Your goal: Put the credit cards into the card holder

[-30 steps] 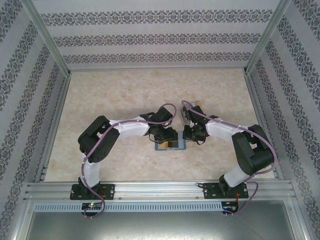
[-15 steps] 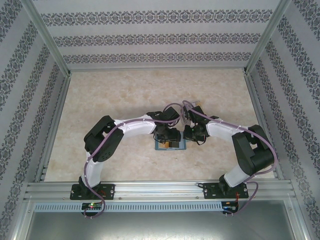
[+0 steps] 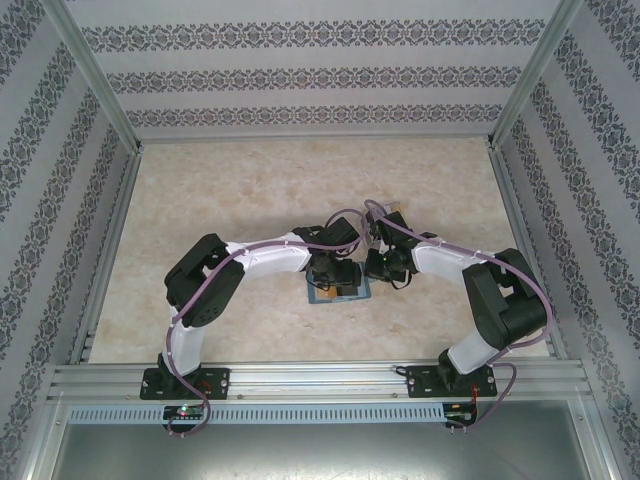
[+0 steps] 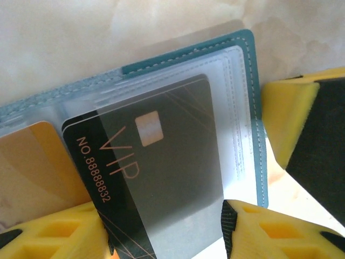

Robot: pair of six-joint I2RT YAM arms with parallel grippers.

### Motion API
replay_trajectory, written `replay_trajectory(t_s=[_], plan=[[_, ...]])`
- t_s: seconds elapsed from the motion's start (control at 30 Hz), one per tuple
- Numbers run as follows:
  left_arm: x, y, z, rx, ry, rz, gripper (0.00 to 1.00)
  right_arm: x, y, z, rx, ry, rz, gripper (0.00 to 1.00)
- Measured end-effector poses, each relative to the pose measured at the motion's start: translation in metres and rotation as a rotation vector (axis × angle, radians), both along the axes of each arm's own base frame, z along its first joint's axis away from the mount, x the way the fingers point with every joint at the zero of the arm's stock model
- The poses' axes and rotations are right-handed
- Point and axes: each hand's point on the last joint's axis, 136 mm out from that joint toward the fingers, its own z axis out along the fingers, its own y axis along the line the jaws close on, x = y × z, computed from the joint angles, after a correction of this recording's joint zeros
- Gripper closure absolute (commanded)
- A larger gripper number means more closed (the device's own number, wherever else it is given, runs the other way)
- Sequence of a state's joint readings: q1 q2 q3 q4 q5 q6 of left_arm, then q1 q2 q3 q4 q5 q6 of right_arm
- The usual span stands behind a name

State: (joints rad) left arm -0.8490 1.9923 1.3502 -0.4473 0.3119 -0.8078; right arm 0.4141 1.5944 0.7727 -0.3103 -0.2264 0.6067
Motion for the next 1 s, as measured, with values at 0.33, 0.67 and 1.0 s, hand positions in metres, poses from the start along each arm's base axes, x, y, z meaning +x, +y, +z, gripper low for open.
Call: replay_trajectory(t_s=[0.33,0.67,1.0], plan=[[0.001,0.001,0.002,-0.011,-0.004,0.047,0.35,0.000,-0.001,0.000,0.022,0.007,-0.013,0.87],[0.010,0.011,0.005,0.029,-0.061,0.079,0.33,0.001,0.003,0.001,0.040,0.003,-0.007,0.87],[0.013,0.016,0.004,0.057,-0.080,0.091,0.24,-0.001,0.007,0.002,0.062,0.010,0.003,0.87]])
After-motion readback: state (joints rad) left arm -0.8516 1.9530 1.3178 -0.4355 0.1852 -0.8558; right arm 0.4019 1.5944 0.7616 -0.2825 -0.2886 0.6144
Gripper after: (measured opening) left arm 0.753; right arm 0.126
